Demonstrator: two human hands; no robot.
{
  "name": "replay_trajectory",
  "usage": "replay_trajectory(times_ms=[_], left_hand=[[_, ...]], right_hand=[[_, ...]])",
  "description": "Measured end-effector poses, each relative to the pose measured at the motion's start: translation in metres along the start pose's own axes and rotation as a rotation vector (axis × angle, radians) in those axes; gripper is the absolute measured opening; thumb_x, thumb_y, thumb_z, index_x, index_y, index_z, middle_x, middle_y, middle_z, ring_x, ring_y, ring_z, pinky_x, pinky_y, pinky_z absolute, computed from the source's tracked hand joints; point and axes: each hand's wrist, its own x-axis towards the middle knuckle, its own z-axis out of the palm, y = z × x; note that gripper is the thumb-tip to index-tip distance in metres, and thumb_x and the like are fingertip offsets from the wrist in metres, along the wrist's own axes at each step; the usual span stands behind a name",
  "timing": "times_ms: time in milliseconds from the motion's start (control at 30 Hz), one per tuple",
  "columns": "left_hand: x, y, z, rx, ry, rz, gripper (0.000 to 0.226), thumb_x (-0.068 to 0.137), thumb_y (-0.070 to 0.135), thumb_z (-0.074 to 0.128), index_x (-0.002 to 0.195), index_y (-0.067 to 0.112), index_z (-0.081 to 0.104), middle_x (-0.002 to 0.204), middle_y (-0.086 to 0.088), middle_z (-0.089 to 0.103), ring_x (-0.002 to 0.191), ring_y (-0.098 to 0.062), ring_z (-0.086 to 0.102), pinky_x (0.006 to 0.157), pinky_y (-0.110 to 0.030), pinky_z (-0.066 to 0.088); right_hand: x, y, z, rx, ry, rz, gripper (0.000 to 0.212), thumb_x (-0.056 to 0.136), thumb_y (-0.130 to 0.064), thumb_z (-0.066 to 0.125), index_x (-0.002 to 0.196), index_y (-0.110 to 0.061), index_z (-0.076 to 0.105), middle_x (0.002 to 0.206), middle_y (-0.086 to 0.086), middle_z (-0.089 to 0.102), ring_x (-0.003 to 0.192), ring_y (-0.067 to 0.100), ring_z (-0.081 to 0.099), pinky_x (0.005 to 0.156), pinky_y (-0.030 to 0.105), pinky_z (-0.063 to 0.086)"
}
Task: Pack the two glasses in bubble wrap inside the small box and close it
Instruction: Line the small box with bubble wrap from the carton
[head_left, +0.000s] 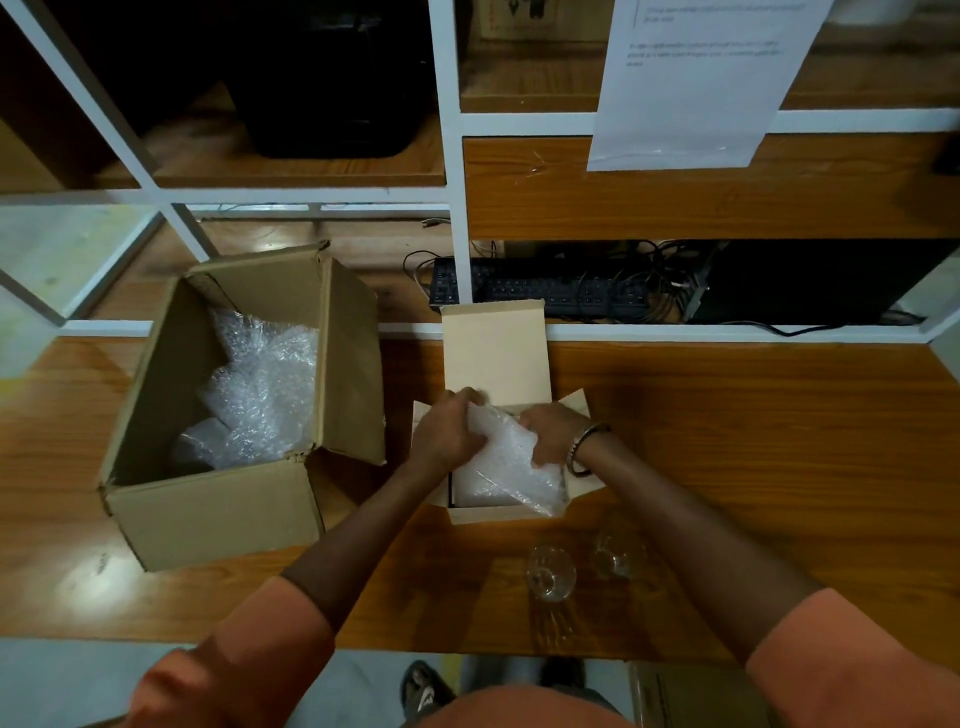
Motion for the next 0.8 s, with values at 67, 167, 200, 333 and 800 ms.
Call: replay_trajectory(times_ms=[67, 167, 200, 333, 800], left_hand=[[-0.006, 0.001, 0.008, 0.194, -0.048, 0.028, 0.06, 0.085, 0.017, 0.079, 0.141, 0.019, 0.056, 0.143, -0.009, 0.051, 0.126, -0.028, 0.056, 0.086, -0.037, 0.054], [-0.013, 0.001, 0.015, 0.478, -0.096, 0.092, 0.072, 0.083, 0.025, 0.081, 0.148, 0.018, 0.049, 0.153, -0.012, 0.037, 0.141, -0.031, 0.038, 0.102, -0.042, 0.052], [-0.015, 0.002, 0.017, 0.578, -0.111, 0.115, 0.074, 0.083, 0.032, 0.082, 0.147, 0.017, 0.049, 0.156, -0.013, 0.034, 0.143, -0.032, 0.035, 0.108, -0.045, 0.048], [-0.016, 0.002, 0.023, 0.842, -0.184, 0.232, 0.076, 0.087, 0.053, 0.074, 0.147, 0.013, 0.05, 0.158, -0.014, 0.038, 0.145, -0.033, 0.034, 0.119, -0.049, 0.031], [-0.018, -0.009, 0.031, 0.901, -0.223, 0.315, 0.064, 0.094, 0.034, 0.071, 0.151, 0.013, 0.05, 0.16, -0.016, 0.042, 0.148, -0.032, 0.036, 0.126, -0.045, 0.024]], right_hand=[[0.0, 0.0, 0.004, 0.005, 0.061, -0.01, 0.051, 0.076, -0.01, 0.082, 0.125, -0.013, 0.065, 0.126, 0.01, 0.065, 0.112, 0.027, 0.063, 0.092, 0.037, 0.055], [-0.003, 0.002, 0.008, -0.041, 0.103, -0.037, 0.055, 0.081, -0.007, 0.076, 0.133, -0.02, 0.061, 0.134, 0.007, 0.061, 0.12, 0.026, 0.06, 0.098, 0.038, 0.052], [-0.004, 0.002, 0.008, -0.052, 0.116, -0.043, 0.056, 0.083, -0.006, 0.075, 0.135, -0.022, 0.06, 0.135, 0.007, 0.061, 0.121, 0.026, 0.06, 0.098, 0.038, 0.052], [-0.007, 0.004, 0.007, -0.087, 0.211, -0.08, 0.054, 0.087, -0.002, 0.068, 0.135, -0.025, 0.06, 0.133, 0.007, 0.064, 0.118, 0.028, 0.062, 0.09, 0.035, 0.051], [-0.018, -0.006, 0.005, -0.375, 0.206, -0.099, 0.035, 0.083, -0.015, 0.081, 0.116, -0.021, 0.07, 0.119, 0.005, 0.064, 0.109, 0.026, 0.061, 0.086, 0.036, 0.053]])
